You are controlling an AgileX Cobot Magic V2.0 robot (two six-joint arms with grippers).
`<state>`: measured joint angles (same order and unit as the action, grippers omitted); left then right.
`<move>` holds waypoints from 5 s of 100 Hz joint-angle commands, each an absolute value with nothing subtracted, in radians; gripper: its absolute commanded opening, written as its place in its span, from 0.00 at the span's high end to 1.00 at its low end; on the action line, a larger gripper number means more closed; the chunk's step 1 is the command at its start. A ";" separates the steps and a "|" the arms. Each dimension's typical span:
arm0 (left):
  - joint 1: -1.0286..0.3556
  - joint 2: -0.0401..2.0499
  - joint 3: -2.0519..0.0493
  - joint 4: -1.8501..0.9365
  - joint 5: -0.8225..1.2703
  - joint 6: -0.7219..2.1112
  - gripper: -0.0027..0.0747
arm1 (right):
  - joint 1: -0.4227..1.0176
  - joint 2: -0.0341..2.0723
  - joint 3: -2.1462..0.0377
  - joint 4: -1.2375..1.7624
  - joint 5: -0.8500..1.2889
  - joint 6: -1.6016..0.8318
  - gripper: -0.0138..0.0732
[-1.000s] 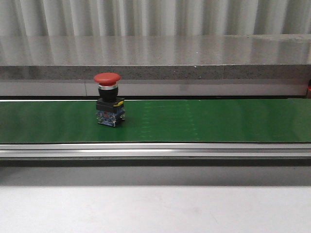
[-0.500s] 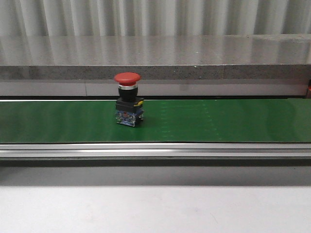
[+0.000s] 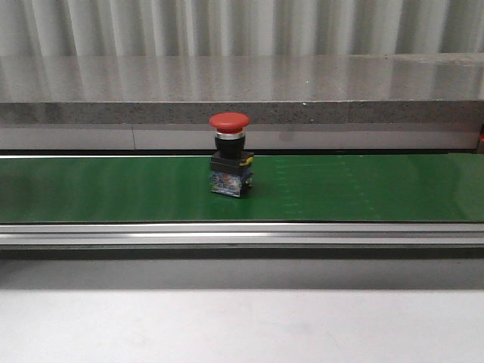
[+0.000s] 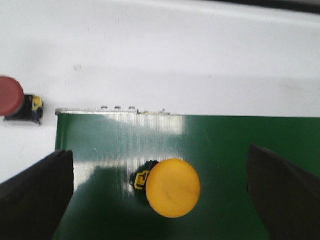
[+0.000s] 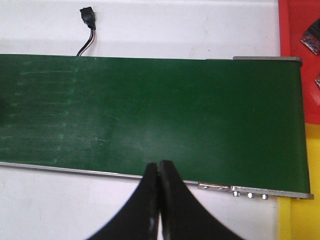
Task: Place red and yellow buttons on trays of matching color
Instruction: 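Set the yellow button on the belt and open the left gripper, then move the right gripper down onto the red button at the belt's far end, then lift the red button and lower it into the red tray, open right gripper, then move the right gripper down and grasp the yellow button on the belt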
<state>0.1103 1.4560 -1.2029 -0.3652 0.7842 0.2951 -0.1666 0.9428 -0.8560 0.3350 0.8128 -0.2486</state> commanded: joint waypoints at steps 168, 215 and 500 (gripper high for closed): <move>0.023 0.484 -0.683 -0.435 0.535 0.299 0.99 | -0.135 0.954 -0.887 0.449 0.767 -0.389 0.11; 0.023 0.484 -0.683 -0.435 0.536 0.299 0.99 | 0.085 1.212 -0.890 0.474 0.637 -0.471 0.11; 0.023 0.484 -0.683 -0.435 0.539 0.299 0.99 | -0.673 1.927 -1.530 0.479 0.506 -0.338 0.12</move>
